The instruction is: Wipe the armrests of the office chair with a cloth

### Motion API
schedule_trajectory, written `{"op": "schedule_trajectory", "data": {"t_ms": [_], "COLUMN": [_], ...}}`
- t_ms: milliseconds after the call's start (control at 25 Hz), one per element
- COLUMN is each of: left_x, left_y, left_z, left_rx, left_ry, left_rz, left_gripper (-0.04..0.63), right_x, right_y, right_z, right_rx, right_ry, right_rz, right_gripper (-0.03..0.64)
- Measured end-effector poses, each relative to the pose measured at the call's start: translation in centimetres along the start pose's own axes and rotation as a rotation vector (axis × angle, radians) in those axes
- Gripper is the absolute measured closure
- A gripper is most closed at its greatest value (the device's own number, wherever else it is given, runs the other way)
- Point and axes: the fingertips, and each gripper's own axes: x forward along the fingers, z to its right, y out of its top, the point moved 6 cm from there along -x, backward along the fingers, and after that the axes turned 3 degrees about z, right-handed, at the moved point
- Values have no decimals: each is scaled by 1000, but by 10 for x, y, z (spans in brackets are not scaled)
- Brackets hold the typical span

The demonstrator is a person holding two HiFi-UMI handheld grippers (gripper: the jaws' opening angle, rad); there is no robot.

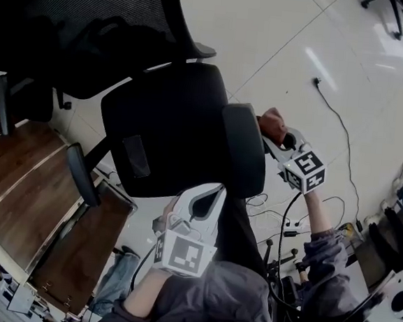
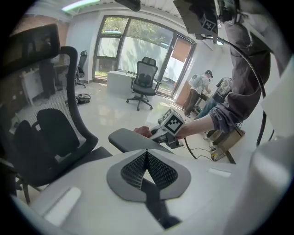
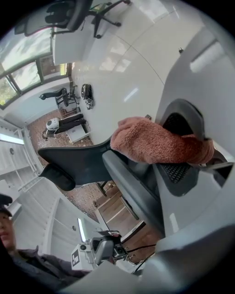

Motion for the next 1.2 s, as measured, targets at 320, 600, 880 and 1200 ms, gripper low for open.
{"op": "schedule_trajectory", "data": {"t_ms": [320,600,880,1200], "left_x": [-2,1,5,-15], "left_y": [-16,-28,-27,-15], "left_z": [-3,-11,-15,-8], "left_rx": [-29,-61,-62,-32], "left_ry": [16,24,29,44], "left_rz": [-25,-62,-67,-18], "left_gripper": [580,580,580,580], "right_x": [36,102,118,41], "right_y": [-40,-81,-73,-24], "right_z": [25,57,53,21], "right_rx": [42,108,101,50], "right_ry": [-38,-30,-2,-1], "right_rz": [-70,-212,-227,-73], "right_gripper": [525,525,525,525]}}
